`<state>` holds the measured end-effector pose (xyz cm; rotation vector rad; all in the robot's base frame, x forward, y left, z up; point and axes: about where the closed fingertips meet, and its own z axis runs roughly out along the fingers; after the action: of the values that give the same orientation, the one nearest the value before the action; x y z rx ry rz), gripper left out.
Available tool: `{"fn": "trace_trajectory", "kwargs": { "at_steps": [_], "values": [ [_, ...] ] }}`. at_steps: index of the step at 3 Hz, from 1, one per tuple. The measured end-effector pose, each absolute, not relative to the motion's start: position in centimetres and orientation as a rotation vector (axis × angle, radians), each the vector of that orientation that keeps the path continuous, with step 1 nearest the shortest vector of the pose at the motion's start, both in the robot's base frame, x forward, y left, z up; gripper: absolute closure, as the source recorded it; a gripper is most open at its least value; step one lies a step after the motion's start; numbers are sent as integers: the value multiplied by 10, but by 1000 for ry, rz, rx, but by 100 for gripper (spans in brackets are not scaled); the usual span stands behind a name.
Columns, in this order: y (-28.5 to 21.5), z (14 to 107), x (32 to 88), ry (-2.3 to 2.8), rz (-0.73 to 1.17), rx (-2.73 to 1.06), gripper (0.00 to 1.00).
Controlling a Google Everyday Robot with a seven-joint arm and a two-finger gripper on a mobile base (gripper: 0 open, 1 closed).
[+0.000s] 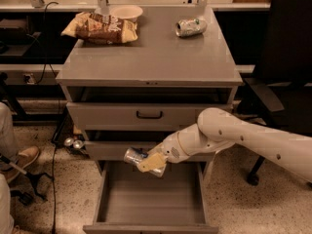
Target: Place redbull can into bottom drawer
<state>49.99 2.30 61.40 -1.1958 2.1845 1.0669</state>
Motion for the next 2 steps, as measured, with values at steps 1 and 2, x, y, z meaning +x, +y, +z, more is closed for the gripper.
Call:
{"fn": "trace_trajectory", "kwargs": {
  "at_steps": [1,2],
  "values": [
    [32,581,490,2220,1058,-1133,100],
    [43,530,482,2220,1084,-1019,100]
  ]
}}
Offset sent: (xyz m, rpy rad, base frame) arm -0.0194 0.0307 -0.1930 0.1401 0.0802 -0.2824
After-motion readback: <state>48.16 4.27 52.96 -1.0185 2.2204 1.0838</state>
